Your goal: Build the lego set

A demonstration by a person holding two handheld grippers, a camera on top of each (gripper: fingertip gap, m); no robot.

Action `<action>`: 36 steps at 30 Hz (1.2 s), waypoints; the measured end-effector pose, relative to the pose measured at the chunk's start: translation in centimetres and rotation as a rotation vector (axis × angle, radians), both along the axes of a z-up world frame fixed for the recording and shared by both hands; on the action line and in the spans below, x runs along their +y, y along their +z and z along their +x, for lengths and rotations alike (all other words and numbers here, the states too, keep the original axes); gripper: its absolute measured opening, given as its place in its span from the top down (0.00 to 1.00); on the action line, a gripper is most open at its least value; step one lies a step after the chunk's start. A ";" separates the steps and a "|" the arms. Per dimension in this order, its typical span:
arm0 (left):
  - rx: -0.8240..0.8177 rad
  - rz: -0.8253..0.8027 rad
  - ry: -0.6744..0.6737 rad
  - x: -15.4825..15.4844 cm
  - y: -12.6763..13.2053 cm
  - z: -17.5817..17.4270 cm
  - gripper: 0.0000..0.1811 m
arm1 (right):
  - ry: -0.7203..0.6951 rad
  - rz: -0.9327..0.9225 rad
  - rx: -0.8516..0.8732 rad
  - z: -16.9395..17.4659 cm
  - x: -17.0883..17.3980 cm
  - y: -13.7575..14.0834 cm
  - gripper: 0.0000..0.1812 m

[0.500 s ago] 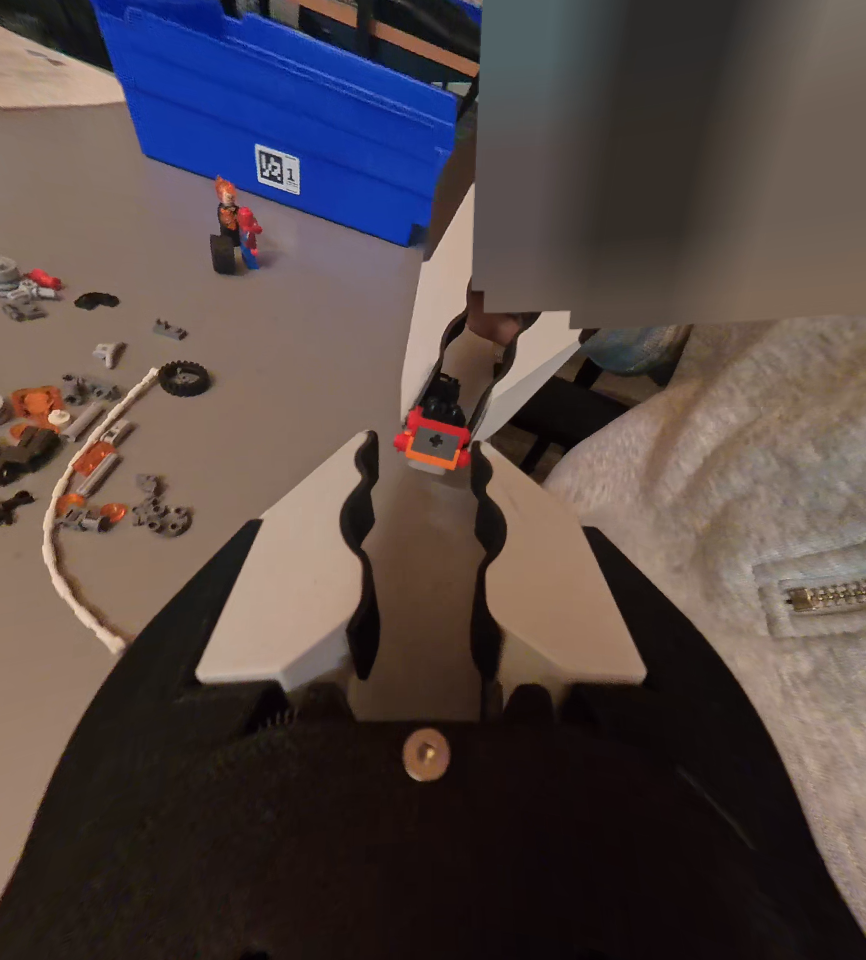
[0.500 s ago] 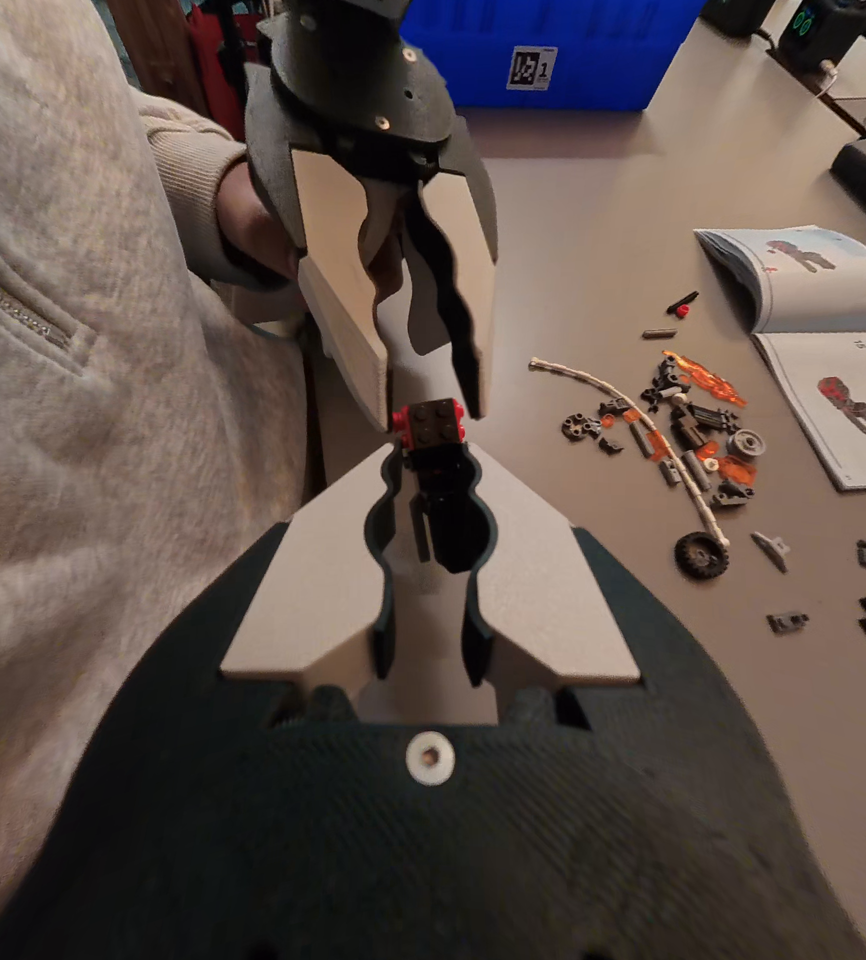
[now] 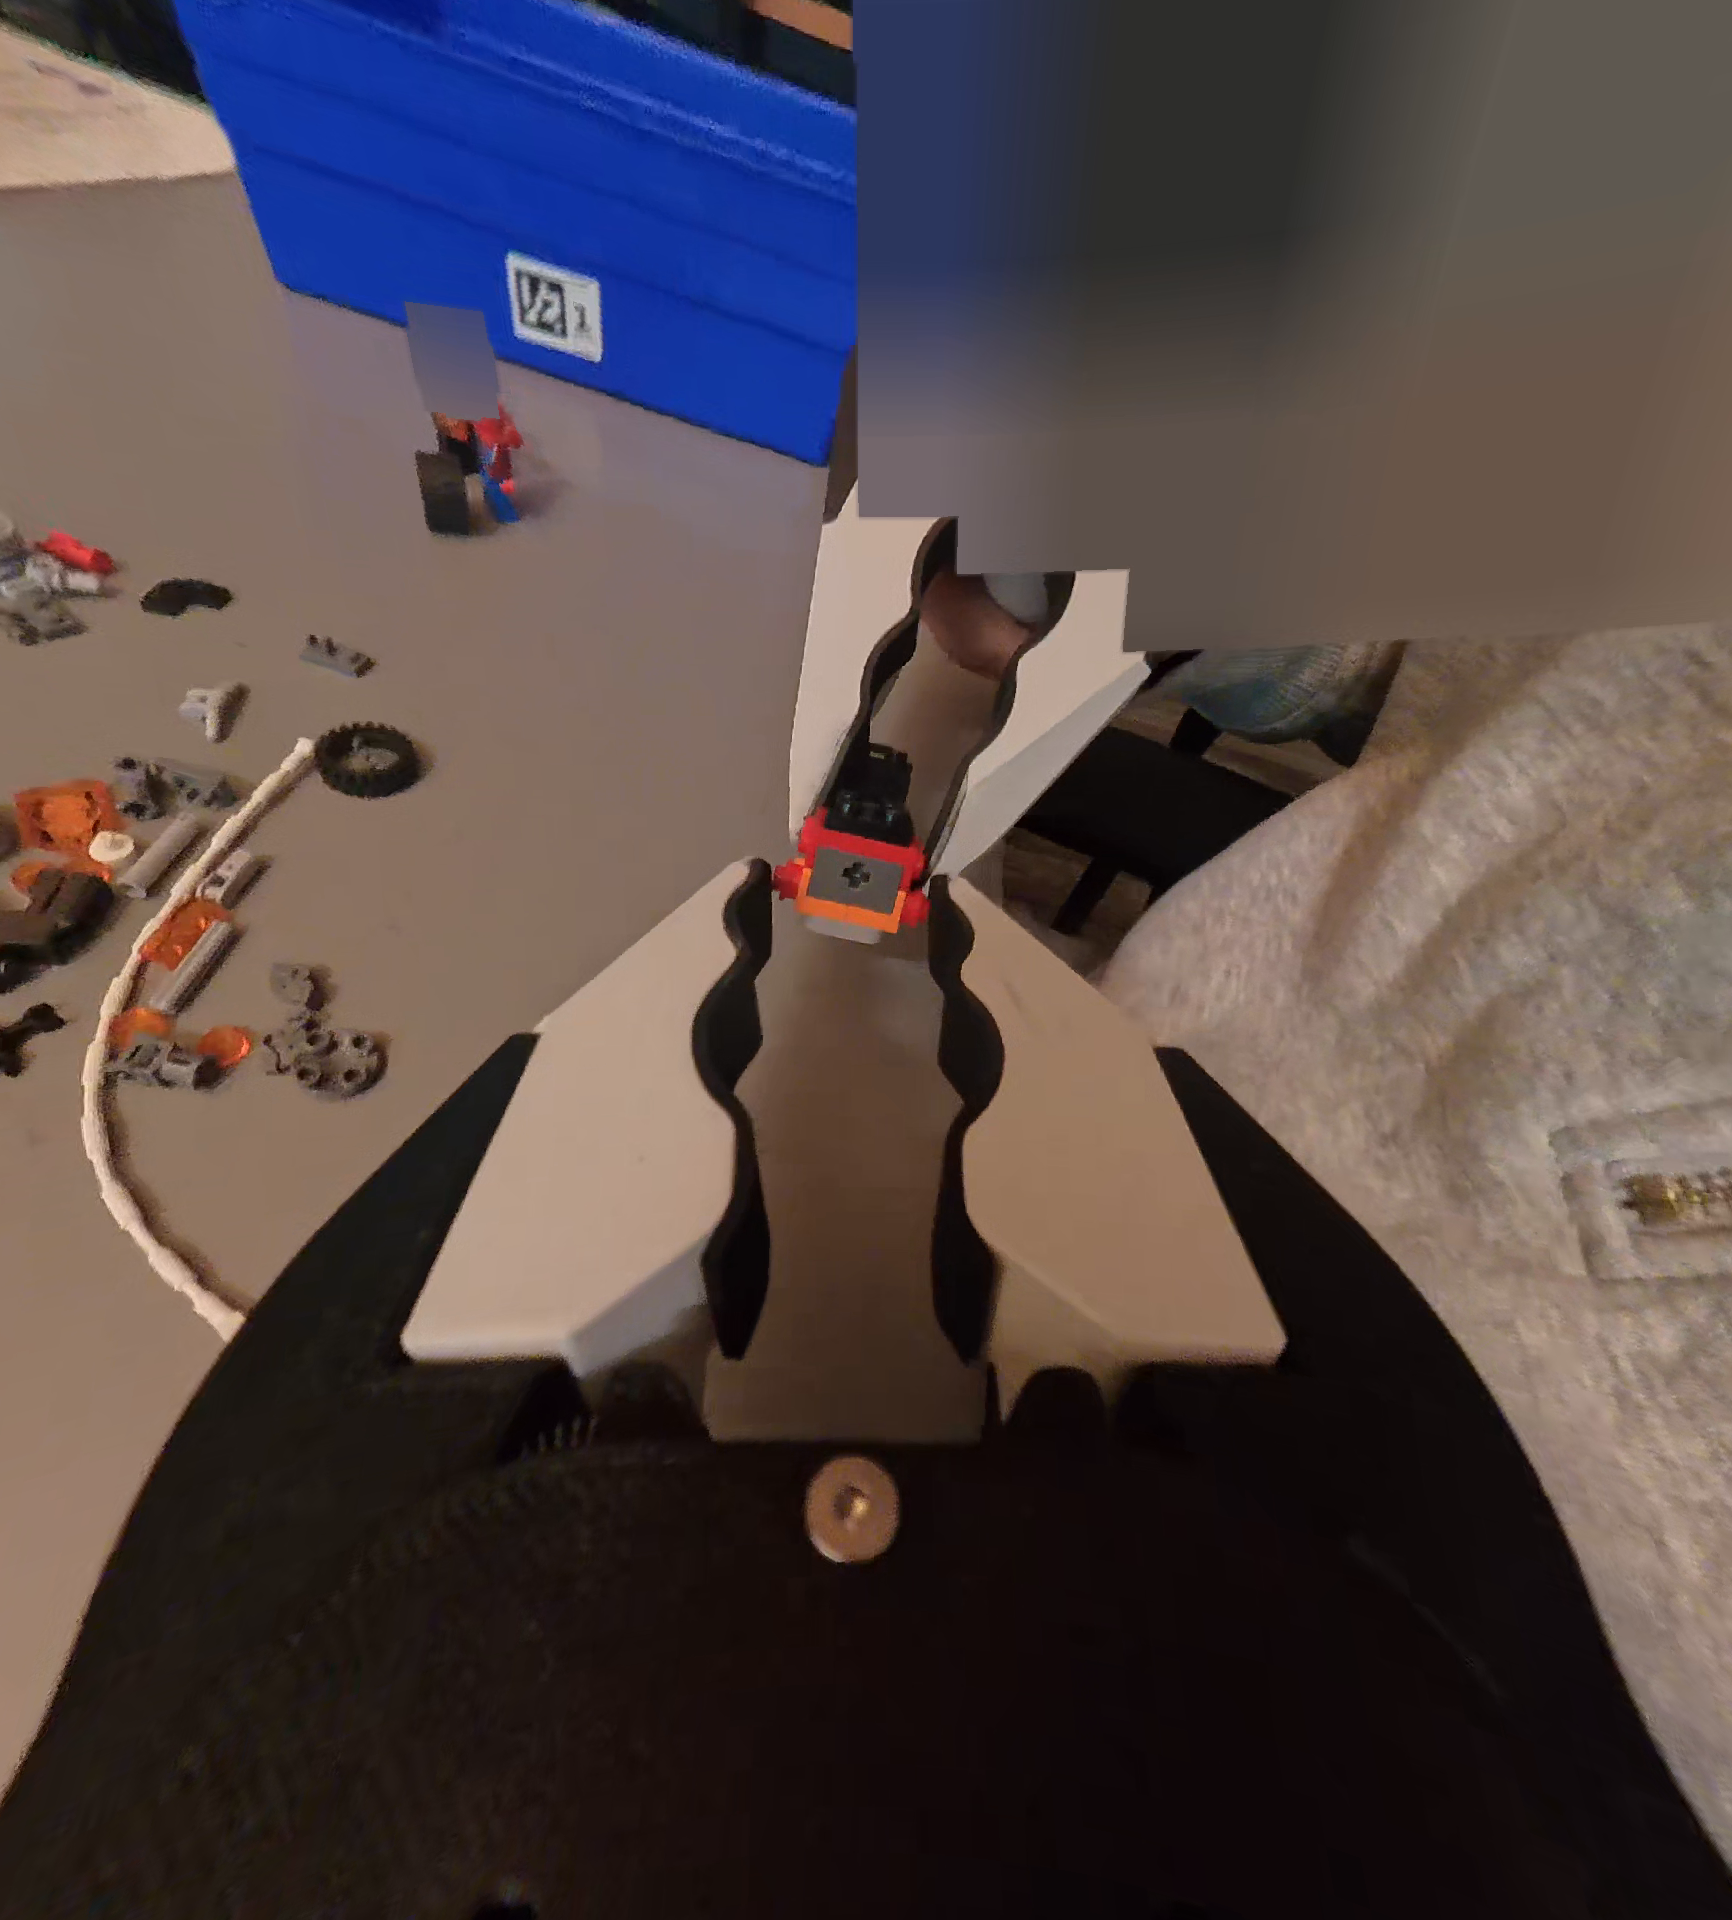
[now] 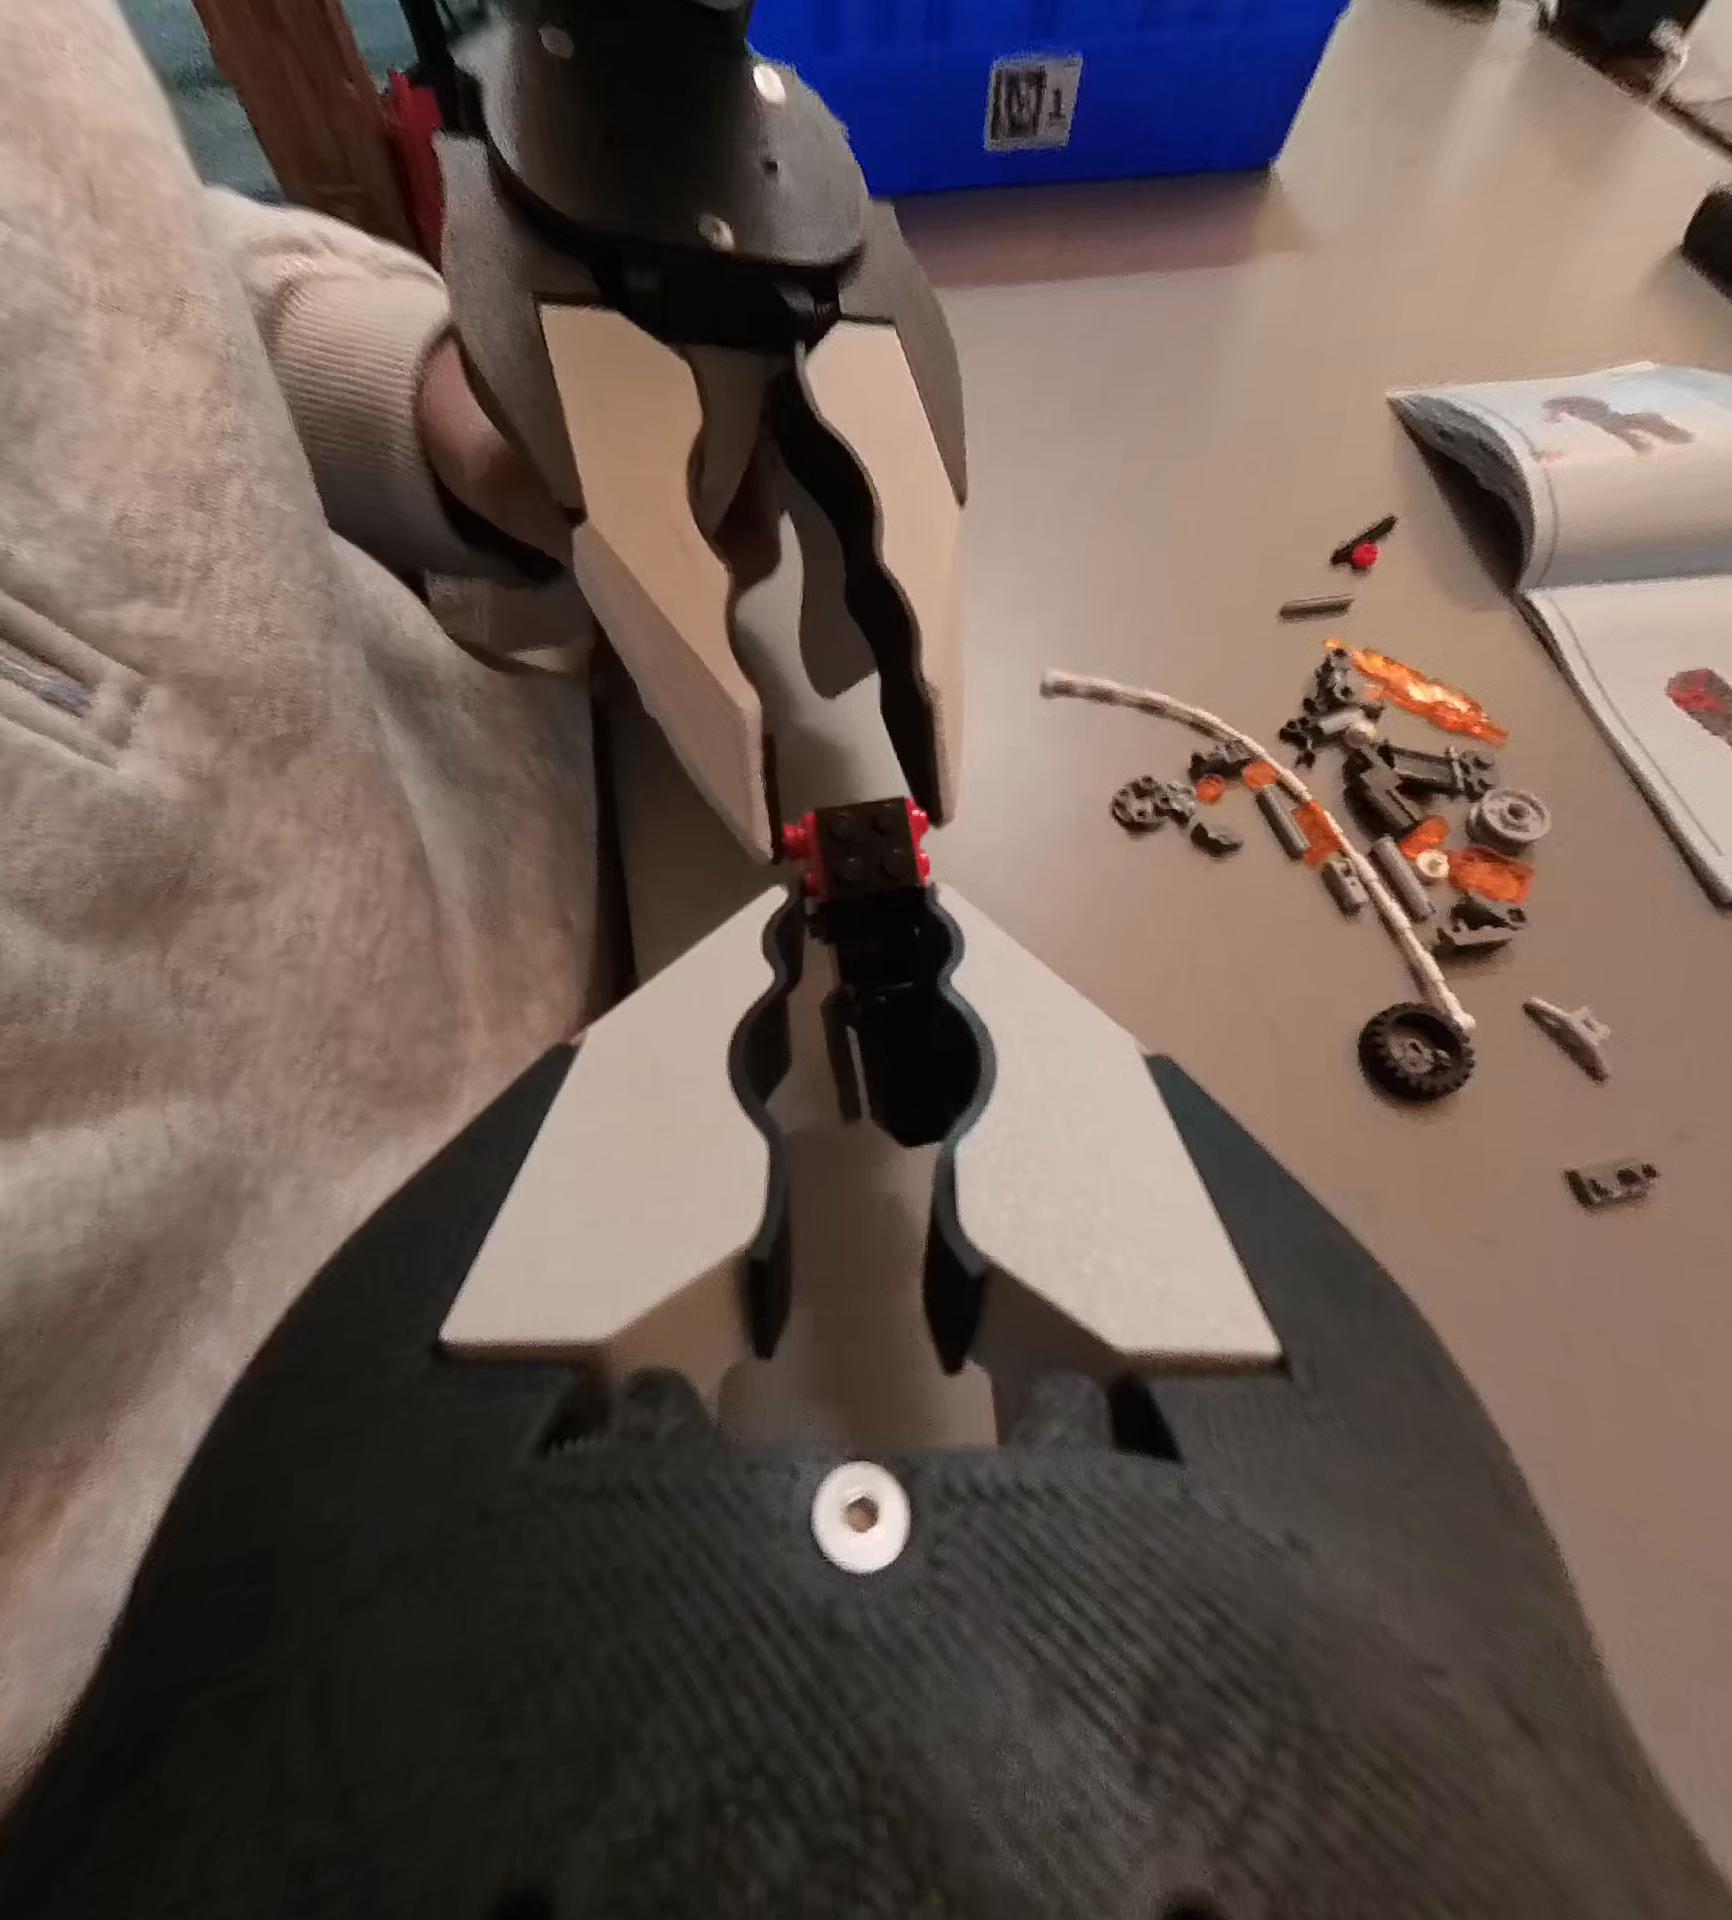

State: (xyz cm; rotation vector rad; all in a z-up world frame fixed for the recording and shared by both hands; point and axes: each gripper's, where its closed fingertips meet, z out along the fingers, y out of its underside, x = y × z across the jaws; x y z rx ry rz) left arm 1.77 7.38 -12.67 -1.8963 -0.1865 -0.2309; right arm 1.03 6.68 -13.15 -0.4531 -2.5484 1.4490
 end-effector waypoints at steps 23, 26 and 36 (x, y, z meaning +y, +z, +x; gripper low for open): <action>-0.169 -0.002 0.059 -0.9 -0.6 -2.0 0.65 | -0.179 0.254 -0.031 -3.0 5.8 -3.8 0.73; -0.194 0.028 0.053 -0.7 -0.2 -2.1 0.66 | -0.267 0.308 -0.011 -4.0 7.7 -4.8 0.74; -0.210 0.154 0.158 -1.1 1.3 -4.1 0.66 | -0.373 0.259 0.077 -5.9 10.1 -3.1 0.79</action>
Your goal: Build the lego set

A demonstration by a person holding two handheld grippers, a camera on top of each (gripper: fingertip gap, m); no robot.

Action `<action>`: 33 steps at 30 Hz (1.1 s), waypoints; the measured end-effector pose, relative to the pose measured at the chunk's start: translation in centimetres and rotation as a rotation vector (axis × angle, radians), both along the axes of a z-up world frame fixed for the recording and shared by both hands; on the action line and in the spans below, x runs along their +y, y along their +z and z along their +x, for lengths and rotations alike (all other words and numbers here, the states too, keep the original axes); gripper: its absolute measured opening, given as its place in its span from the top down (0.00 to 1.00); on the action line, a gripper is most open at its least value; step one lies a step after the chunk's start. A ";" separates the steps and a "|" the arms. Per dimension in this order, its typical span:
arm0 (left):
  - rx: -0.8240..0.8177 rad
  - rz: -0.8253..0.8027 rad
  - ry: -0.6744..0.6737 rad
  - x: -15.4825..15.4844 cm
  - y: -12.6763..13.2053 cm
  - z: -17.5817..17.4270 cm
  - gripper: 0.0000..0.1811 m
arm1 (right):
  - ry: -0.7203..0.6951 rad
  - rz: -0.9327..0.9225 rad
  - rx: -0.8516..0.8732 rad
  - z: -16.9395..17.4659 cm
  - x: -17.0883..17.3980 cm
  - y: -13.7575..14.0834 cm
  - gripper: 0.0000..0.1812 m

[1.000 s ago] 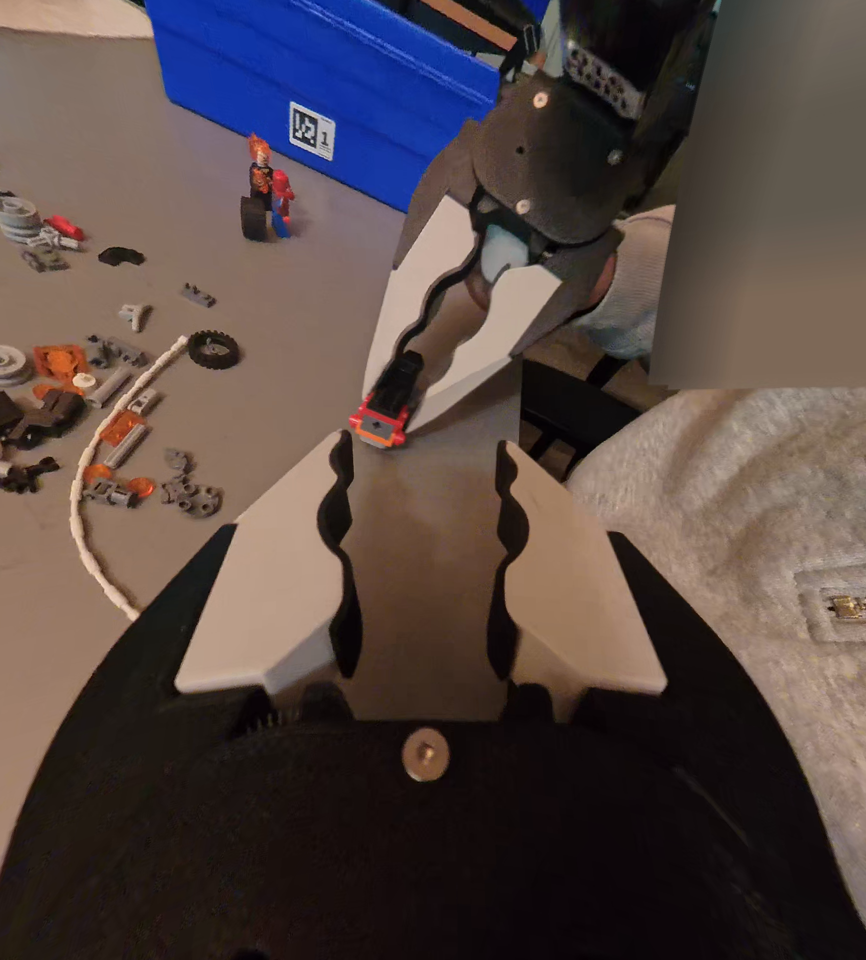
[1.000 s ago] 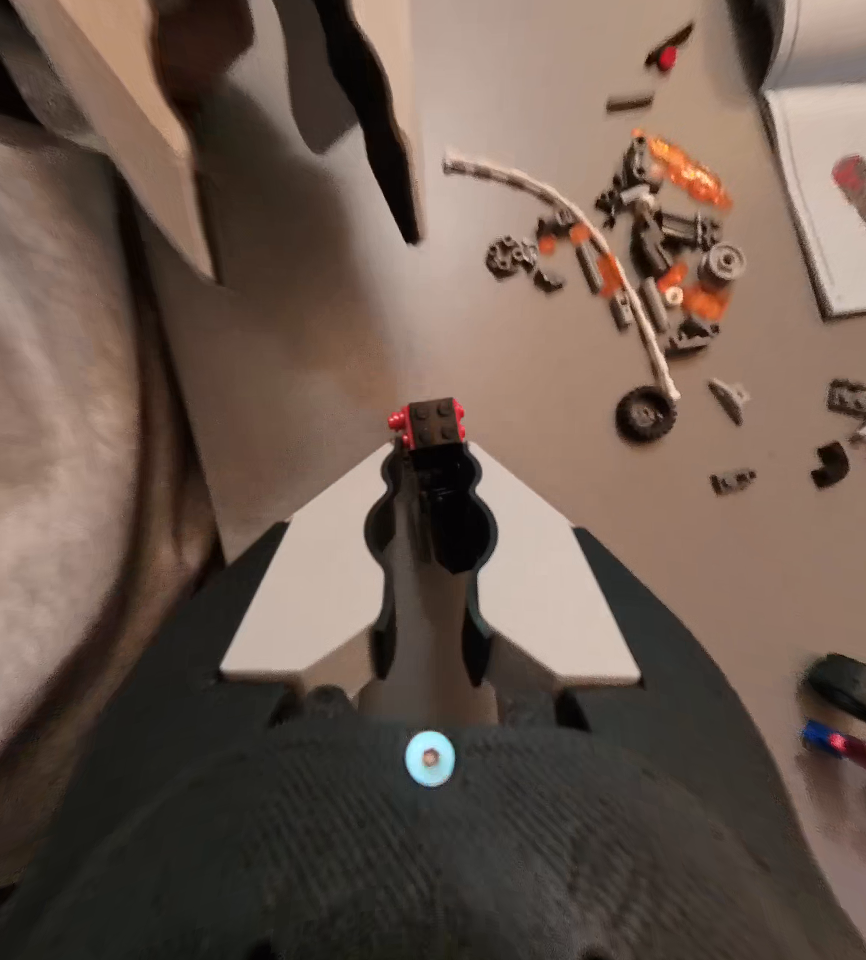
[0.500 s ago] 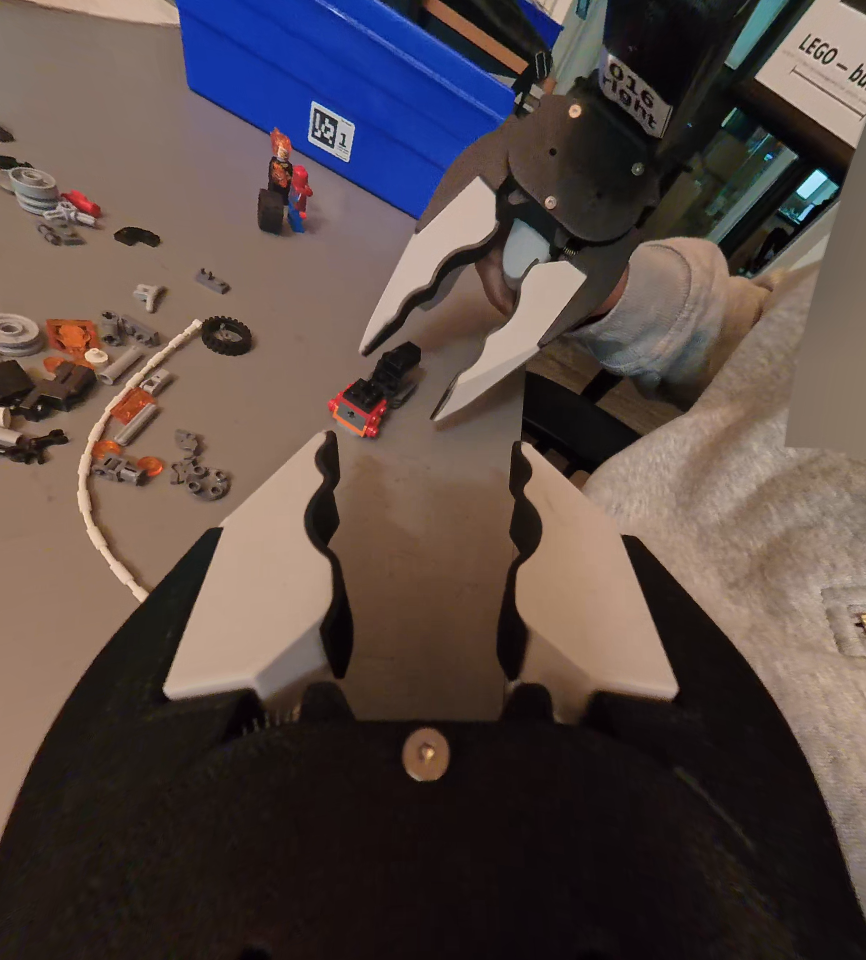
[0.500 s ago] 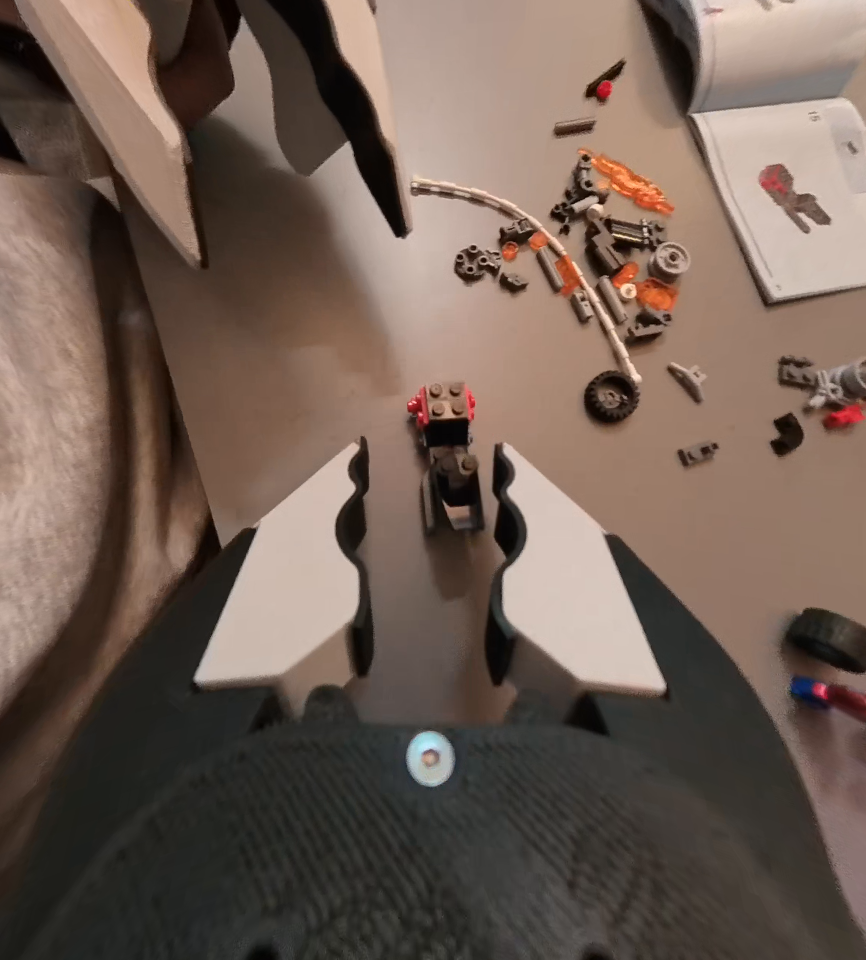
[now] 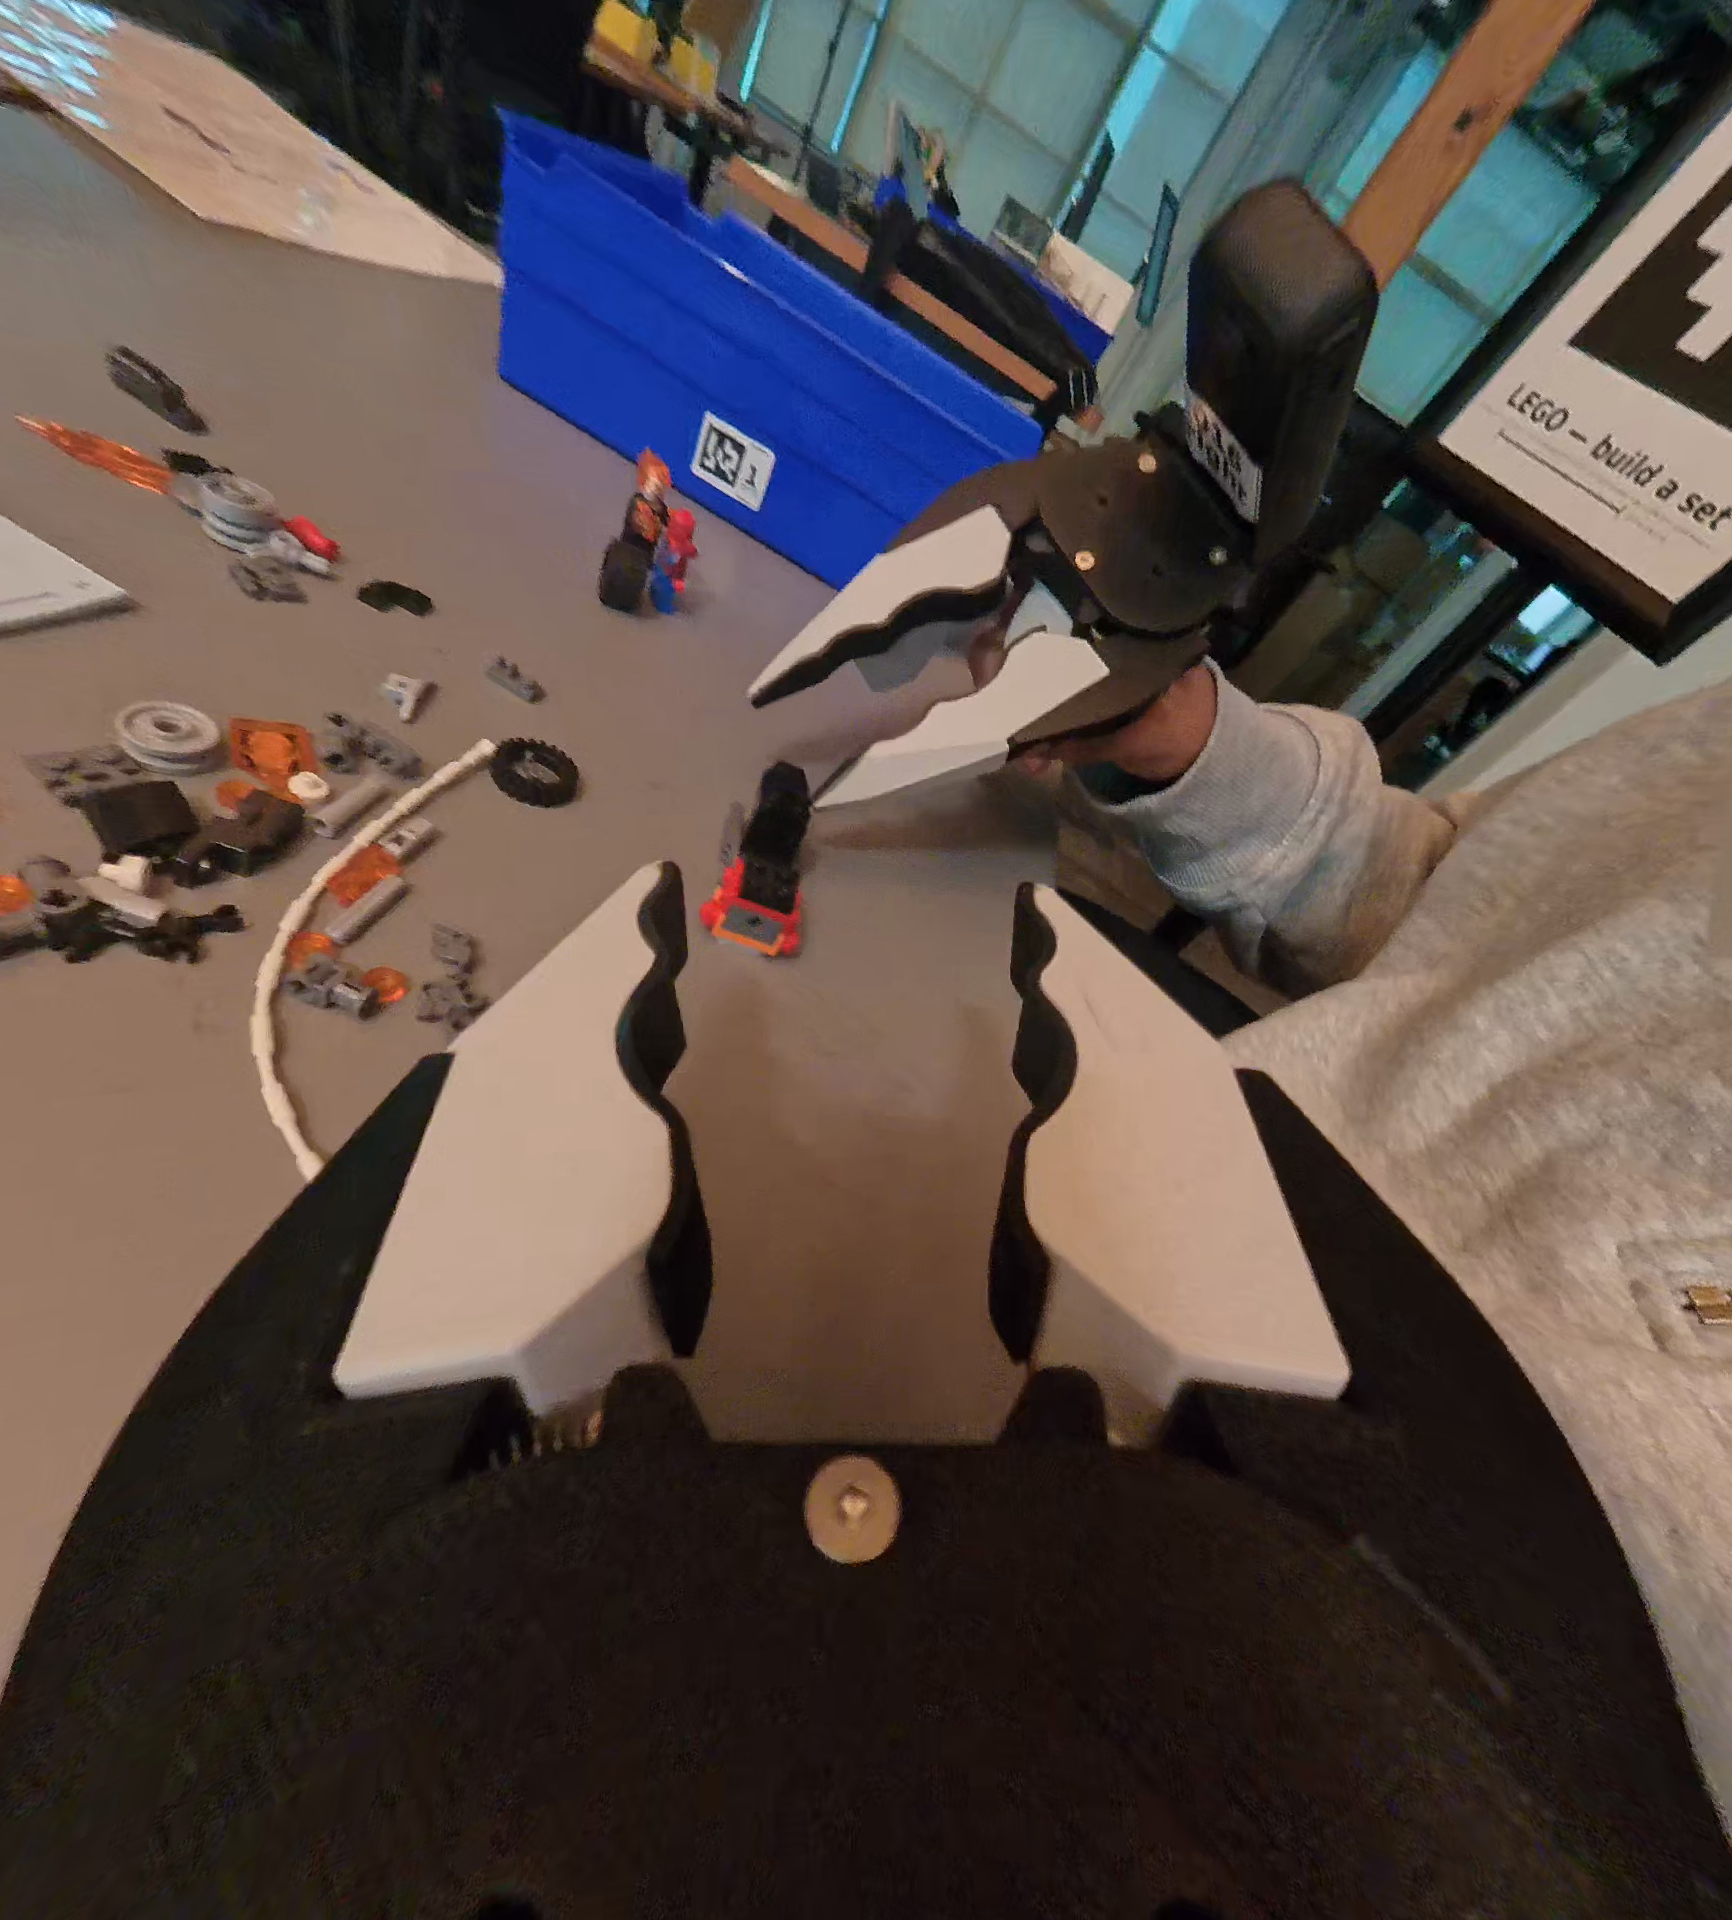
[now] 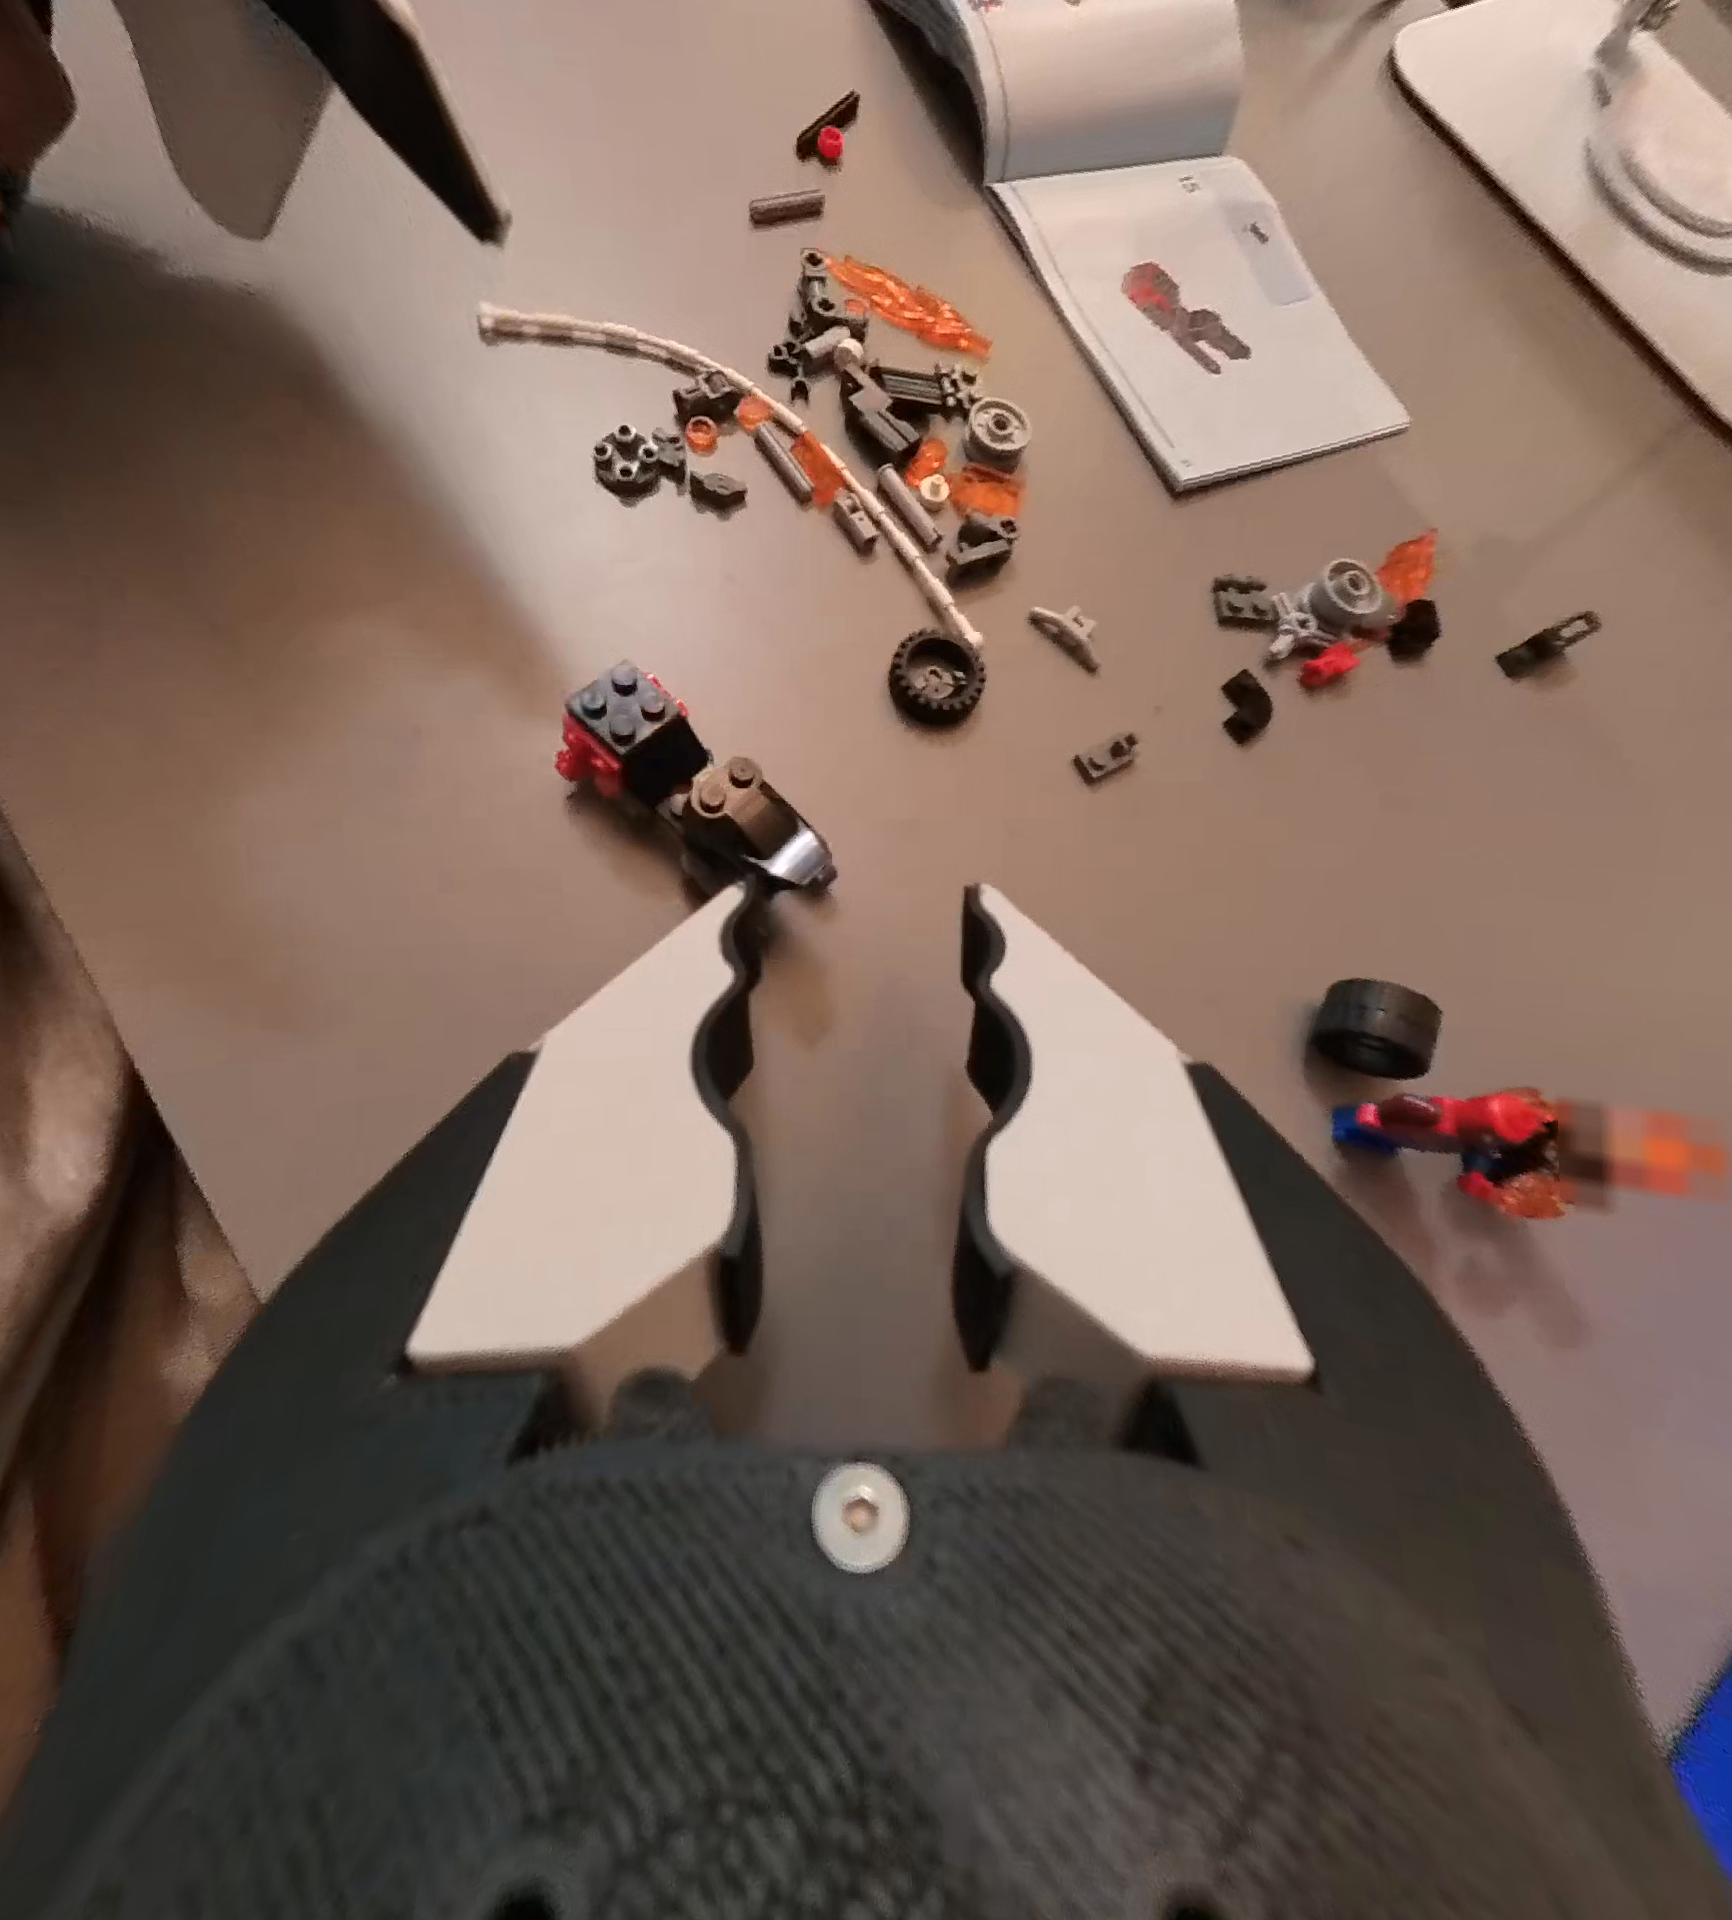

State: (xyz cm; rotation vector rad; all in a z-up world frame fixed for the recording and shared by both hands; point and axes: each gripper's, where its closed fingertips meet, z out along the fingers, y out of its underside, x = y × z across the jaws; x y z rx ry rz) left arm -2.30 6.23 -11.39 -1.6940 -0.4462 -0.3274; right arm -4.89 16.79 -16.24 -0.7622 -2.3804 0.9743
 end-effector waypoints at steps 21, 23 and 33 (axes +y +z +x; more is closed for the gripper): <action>0.145 0.082 0.169 -2.7 1.9 -3.8 0.55 | -0.057 -0.468 0.488 -4.8 -1.3 8.1 0.92; 0.168 0.067 0.158 -2.5 1.8 -3.4 0.57 | -0.069 -0.456 0.446 -5.2 -1.4 7.3 0.91; 0.136 0.096 0.148 -2.5 2.0 -3.2 0.61 | -0.128 -0.520 0.426 -5.7 -0.1 7.6 0.91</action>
